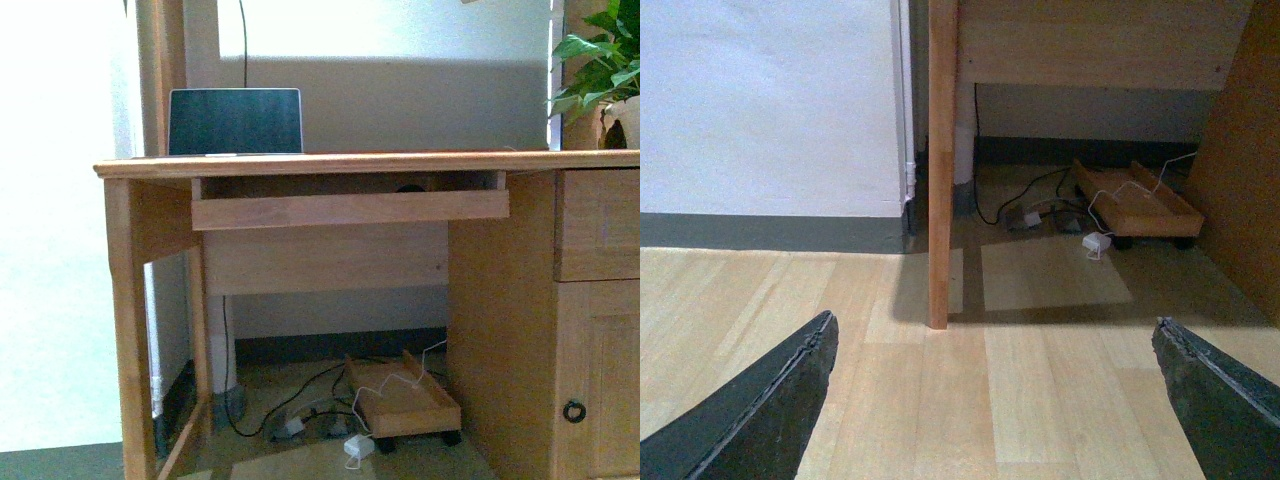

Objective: Place mouse

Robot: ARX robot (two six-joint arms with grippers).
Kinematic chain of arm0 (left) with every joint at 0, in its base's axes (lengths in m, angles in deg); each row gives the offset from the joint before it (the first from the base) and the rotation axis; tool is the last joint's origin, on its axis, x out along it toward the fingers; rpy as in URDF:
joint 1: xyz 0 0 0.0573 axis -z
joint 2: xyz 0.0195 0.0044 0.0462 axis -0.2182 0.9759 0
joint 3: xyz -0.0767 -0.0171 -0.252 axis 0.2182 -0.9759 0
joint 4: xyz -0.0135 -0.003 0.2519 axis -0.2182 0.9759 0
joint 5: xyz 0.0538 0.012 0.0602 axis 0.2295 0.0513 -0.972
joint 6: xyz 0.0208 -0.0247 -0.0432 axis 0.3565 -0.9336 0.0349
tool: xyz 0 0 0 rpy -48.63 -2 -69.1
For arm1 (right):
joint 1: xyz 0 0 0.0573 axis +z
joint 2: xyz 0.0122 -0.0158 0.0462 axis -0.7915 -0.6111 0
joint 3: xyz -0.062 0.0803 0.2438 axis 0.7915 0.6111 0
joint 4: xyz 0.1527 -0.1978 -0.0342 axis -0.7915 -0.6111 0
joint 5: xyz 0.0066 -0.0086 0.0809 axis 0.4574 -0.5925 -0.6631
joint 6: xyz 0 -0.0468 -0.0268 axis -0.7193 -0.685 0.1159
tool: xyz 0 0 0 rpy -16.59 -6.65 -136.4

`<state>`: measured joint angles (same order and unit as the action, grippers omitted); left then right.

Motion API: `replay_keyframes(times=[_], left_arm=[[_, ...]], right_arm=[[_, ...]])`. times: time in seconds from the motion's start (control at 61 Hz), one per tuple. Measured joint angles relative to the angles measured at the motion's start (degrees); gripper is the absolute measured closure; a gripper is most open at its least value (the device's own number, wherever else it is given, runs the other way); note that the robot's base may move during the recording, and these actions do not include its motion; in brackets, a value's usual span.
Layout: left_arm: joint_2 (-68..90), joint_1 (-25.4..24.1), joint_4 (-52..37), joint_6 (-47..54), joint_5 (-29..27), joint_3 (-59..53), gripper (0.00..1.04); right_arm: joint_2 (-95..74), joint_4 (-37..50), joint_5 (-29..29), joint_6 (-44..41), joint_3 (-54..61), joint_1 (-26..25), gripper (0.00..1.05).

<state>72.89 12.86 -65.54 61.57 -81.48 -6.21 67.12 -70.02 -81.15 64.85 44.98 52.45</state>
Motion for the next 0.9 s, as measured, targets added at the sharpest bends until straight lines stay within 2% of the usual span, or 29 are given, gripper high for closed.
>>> replay_keyframes(times=[0.902], left_arm=[[0.00,0.00,0.00,-0.02,0.00,0.00,0.08]], right_arm=[[0.00,0.00,0.00,0.00,0.00,0.00,0.07]])
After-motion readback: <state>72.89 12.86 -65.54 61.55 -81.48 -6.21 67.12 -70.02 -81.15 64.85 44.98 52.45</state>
